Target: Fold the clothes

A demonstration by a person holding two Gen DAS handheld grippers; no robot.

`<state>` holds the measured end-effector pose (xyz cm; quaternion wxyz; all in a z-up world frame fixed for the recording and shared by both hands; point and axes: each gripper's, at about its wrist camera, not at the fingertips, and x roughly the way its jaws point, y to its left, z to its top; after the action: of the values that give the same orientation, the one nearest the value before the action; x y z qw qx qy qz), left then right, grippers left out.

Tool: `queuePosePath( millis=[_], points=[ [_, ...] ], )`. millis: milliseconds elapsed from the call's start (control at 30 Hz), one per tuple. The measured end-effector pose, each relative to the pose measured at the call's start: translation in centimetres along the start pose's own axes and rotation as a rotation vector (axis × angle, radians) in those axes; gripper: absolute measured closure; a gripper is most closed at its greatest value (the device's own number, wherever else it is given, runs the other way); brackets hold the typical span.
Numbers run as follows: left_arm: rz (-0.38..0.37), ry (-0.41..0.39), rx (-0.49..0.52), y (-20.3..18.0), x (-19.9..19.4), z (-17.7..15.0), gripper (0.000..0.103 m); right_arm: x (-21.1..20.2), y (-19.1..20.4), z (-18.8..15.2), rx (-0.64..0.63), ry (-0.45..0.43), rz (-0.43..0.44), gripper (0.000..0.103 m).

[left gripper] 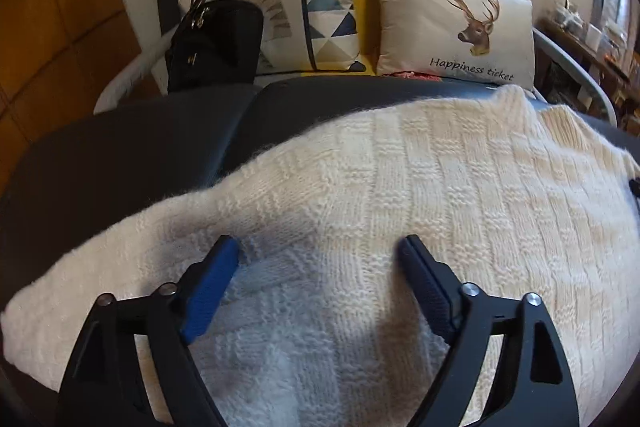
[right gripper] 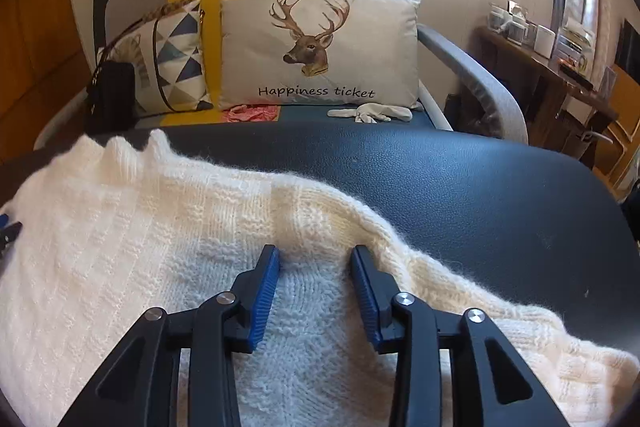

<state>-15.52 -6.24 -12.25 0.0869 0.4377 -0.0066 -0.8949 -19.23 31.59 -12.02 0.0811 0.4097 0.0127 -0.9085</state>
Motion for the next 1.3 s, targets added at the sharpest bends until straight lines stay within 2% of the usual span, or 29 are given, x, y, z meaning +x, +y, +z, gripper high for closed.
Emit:
queuePosePath(
  millis=[100,233,333,400,500,567,700,767,833,900,1000,1033,1133,1200,1233,1300],
  points=[
    [0.013,-0.003,0.010,-0.3,-0.1,0.0,0.015,-1.6,-1.1,0.5,0.028,0.018,0.069,0.064],
    [0.015,-0.001,0.013,-0.3,-0.3,-0.1,0.015,-7.1,-2.7,-1.4,0.041,-0.054,0.165,0.062],
    [0.037,0.002,0.025,-0.9,-1.1,0.4,0.016,-9.7,-4.8,-4.3,0.013,0.005,0.079,0.061],
    [0.033,-0.042,0.035,-2.3,-2.6,0.8,0.018,-10.9,-7.2,-6.5,0.024,0.039,0.024,0.061],
    [-0.081,-0.127,0.066,-6.6,-6.0,1.4,0.018,-12.4,-11.5,-9.4,0.078,0.054,-0.012,0.061],
    [-0.175,-0.142,0.108,-10.2,-7.6,1.7,0.018,-12.9,-14.2,-10.6,0.128,0.077,-0.014,0.061],
    [-0.362,-0.099,0.207,-18.9,-8.9,0.8,0.018,-12.7,-18.5,-11.9,0.211,0.119,0.004,0.061],
    [-0.412,-0.058,0.225,-21.7,-8.6,-0.3,0.018,-12.7,-20.8,-12.0,0.239,0.121,-0.013,0.061],
    [-0.425,0.003,0.232,-23.5,-7.5,-1.7,0.018,-12.2,-23.8,-11.3,0.284,0.115,-0.047,0.061],
    [-0.406,0.055,0.213,-23.9,-6.2,-3.0,0.018,-11.9,-26.7,-10.7,0.318,0.099,-0.112,0.061],
    [-0.400,0.025,0.212,-23.5,-6.3,-3.5,0.018,-12.3,-29.9,-10.2,0.336,0.088,-0.296,0.061],
    [-0.401,0.030,0.215,-23.4,-6.2,-3.4,0.018,-12.9,-30.1,-10.1,0.334,0.068,-0.330,0.061],
    [-0.399,0.027,0.227,-23.4,-6.3,-3.1,0.018,-15.6,-28.7,-10.1,0.310,-0.038,-0.318,0.061],
    [-0.413,0.004,0.203,-23.8,-6.7,-2.3,0.018,-16.9,-26.4,-10.4,0.278,-0.088,-0.247,0.061],
    [-0.421,-0.010,0.190,-24.1,-6.9,-1.8,0.018,-17.1,-25.1,-10.5,0.259,-0.090,-0.208,0.061],
    [-0.423,-0.044,0.174,-25.2,-7.1,-0.2,0.018,-16.1,-23.0,-10.9,0.217,-0.040,-0.196,0.061]
  ],
)
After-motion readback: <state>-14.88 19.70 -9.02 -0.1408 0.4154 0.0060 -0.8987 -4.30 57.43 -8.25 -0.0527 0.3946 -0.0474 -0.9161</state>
